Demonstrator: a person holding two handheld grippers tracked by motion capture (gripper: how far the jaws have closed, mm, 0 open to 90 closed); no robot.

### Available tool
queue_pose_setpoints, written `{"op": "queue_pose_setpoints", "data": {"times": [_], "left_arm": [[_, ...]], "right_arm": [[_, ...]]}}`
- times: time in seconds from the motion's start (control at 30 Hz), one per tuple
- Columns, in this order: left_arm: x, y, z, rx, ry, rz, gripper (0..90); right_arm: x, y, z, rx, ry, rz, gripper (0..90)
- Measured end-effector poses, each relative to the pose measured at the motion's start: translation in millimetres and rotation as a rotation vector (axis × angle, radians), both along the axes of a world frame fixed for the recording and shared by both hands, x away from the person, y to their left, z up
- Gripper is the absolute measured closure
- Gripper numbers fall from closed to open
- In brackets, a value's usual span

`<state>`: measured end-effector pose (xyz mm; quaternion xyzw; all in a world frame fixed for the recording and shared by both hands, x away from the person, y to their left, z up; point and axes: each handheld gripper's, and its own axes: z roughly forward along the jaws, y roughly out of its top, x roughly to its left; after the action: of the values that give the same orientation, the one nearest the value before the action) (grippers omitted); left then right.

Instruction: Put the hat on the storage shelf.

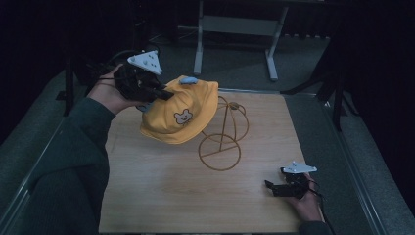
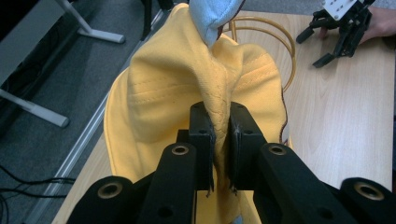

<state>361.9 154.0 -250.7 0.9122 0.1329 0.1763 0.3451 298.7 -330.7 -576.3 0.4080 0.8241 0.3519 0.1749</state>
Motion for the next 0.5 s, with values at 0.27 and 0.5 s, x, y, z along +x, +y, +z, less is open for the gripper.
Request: {"op": "queue_pose_setpoints", "data": {"times": [0.27, 0.5], "left_arm": [[5.4, -16.6, 1.7, 0.002, -0.003, -0.02, 81.2], [11.3, -27.5, 2.2, -0.019, -0.001, -0.028, 81.0]], "right_arm": [[0.1, -0.1, -0.1, -0.001, -0.001, 0.001, 12.3], [0.0, -0.1, 0.1, -0.001, 0.001, 0.0, 12.3]]}}
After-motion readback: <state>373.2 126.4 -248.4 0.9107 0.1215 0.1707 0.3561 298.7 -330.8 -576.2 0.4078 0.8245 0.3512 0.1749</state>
